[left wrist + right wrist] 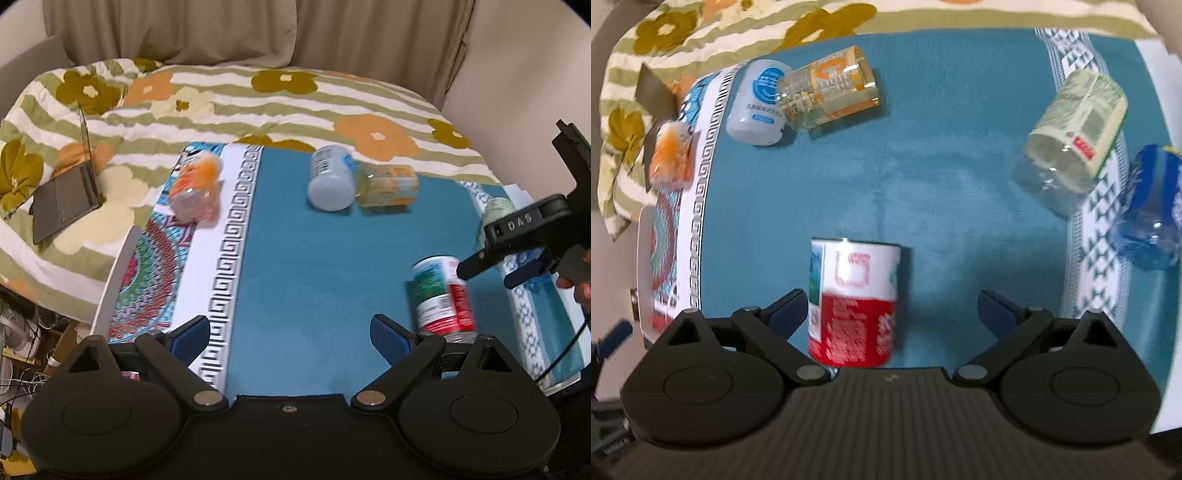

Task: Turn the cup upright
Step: 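Close the right tool on the red-labelled bottle while the left tool releases it, then rotate the held bottle with the right tool to turn it over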

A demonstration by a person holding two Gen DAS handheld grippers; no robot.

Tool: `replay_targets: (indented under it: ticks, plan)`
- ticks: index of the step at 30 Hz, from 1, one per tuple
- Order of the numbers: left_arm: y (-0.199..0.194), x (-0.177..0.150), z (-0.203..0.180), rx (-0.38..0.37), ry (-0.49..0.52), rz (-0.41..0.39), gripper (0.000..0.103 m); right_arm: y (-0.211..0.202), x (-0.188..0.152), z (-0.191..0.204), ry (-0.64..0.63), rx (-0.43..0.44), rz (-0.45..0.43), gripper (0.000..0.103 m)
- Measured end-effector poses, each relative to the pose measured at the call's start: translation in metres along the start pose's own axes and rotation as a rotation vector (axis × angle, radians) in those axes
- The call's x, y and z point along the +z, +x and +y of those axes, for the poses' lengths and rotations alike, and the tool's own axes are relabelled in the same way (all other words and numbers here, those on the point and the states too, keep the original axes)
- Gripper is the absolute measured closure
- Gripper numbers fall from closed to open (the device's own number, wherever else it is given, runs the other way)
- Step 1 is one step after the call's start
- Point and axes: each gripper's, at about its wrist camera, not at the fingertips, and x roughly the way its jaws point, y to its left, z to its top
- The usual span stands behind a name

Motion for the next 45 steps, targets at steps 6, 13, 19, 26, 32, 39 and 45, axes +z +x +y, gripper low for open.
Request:
replay_targets:
  ticks: [6, 13, 19, 26, 32, 39, 45]
  plan:
    - [0.014, 0.002, 0.026, -0.015, 0.013, 0.033, 0.007, 0.015, 0.01, 0.01, 0.063, 0.014, 0.018, 0.0]
    - [0.024, 0.006, 0.039, -0.048, 0.029, 0.054, 0.007, 0.033, 0.007, 0.021, 0.083, 0.027, 0.047, 0.017]
    - [0.025, 0.007, 0.044, -0.056, 0.034, 0.064, 0.007, 0.04, 0.004, 0.021, 0.098, 0.03, 0.052, 0.026]
    - [0.022, 0.01, 0.047, -0.058, 0.033, 0.054, 0.007, 0.03, 0.0, 0.022, 0.091, 0.03, 0.02, 0.027]
    - [0.013, 0.014, 0.045, -0.056, 0.043, 0.029, 0.007, 0.0, -0.008, 0.032, 0.041, 0.032, -0.069, 0.027]
    - [0.006, 0.018, 0.034, -0.058, 0.089, -0.003, 0.007, -0.041, -0.044, 0.041, -0.002, 0.004, -0.435, 0.027]
    - [0.01, 0.014, 0.027, -0.044, 0.136, -0.013, 0.007, -0.013, -0.097, 0.041, 0.056, -0.017, -0.785, 0.027]
